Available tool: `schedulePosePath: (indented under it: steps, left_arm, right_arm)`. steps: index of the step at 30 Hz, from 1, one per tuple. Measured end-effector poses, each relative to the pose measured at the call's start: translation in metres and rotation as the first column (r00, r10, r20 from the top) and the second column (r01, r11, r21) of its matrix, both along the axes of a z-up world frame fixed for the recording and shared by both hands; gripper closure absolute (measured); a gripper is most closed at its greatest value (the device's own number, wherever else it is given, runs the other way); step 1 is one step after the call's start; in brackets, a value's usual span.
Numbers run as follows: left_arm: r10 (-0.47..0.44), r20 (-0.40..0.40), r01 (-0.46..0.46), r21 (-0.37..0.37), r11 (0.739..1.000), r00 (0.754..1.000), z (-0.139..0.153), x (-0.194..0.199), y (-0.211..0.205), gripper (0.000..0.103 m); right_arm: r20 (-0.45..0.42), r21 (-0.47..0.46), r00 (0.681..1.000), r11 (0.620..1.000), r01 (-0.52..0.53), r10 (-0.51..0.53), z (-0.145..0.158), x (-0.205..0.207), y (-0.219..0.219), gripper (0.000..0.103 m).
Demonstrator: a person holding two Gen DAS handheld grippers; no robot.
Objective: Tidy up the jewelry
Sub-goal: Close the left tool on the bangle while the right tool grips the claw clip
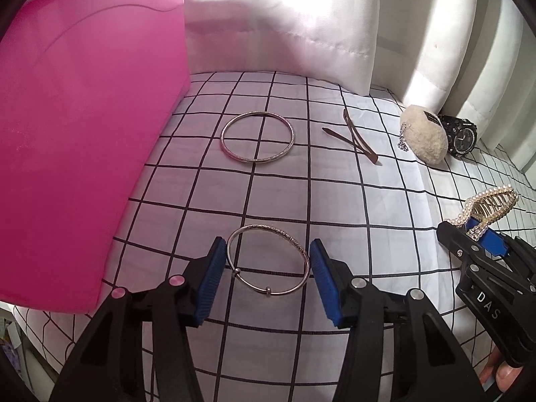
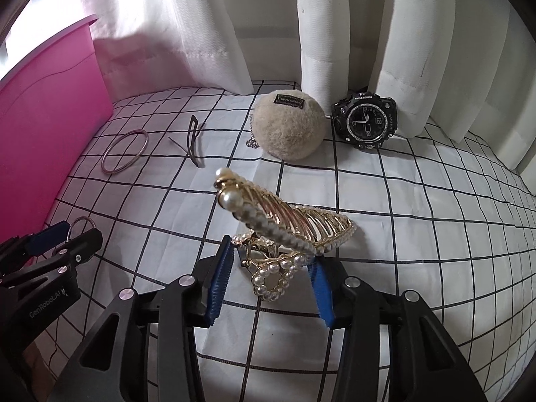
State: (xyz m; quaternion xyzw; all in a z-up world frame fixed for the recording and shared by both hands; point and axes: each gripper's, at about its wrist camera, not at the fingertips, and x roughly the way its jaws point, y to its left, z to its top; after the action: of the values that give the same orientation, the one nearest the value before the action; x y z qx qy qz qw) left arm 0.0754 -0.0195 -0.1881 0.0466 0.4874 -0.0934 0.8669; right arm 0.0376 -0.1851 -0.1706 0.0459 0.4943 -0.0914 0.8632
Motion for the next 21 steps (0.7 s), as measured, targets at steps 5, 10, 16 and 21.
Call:
schedulePosePath:
  steps: [5,10,16,21]
  left_arm:
    - [0.000,0.021,0.000,-0.011,1.000,1.000,0.021,-0.005,0.002,0.053]
    - [-0.002,0.048,0.003,-0.025,1.000,0.999,0.049,-0.012,0.002,0.053]
    - [-0.003,0.080,0.005,-0.034,0.999,0.997,0.083,-0.024,0.001,0.053]
    - [0.009,0.102,-0.005,-0.045,0.999,0.995,0.111,-0.034,0.006,0.053]
  right_arm:
    - [0.019,-0.002,1.000,1.000,-0.009,0.009,0.018,-0.007,0.002,0.060]
    - [0.046,-0.007,0.999,1.000,-0.025,0.026,0.046,-0.015,0.005,0.060]
    - [0.087,-0.020,0.994,0.998,-0.067,0.069,0.084,-0.022,0.016,0.060]
    - [0.119,-0.035,0.986,0.993,-0.110,0.113,0.113,-0.026,0.027,0.060]
